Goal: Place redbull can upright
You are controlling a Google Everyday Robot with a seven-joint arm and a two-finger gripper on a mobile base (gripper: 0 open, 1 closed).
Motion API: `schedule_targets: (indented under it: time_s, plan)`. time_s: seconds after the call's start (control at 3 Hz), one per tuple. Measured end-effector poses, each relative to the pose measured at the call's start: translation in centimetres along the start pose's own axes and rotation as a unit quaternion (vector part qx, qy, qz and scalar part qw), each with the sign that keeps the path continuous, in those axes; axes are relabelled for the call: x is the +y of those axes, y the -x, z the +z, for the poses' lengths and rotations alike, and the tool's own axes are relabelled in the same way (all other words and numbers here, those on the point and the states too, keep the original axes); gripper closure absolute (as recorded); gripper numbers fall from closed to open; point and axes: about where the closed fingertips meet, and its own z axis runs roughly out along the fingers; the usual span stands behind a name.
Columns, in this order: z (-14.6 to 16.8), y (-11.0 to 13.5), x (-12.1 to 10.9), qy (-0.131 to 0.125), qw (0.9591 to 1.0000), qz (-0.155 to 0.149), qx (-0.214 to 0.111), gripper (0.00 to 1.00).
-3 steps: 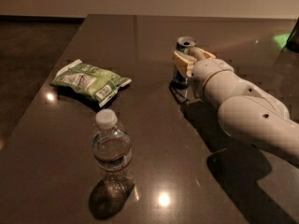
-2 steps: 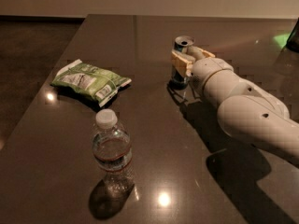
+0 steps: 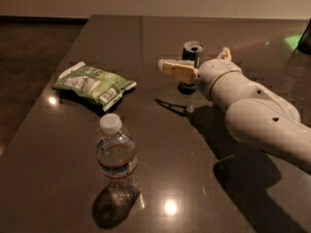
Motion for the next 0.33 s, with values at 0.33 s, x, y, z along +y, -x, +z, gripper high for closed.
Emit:
schedule_targets:
  time_s: [0.33]
  plan:
    - [0.0,-0.01,-0.01,0.0,1.0,0.0,0.0,0.0]
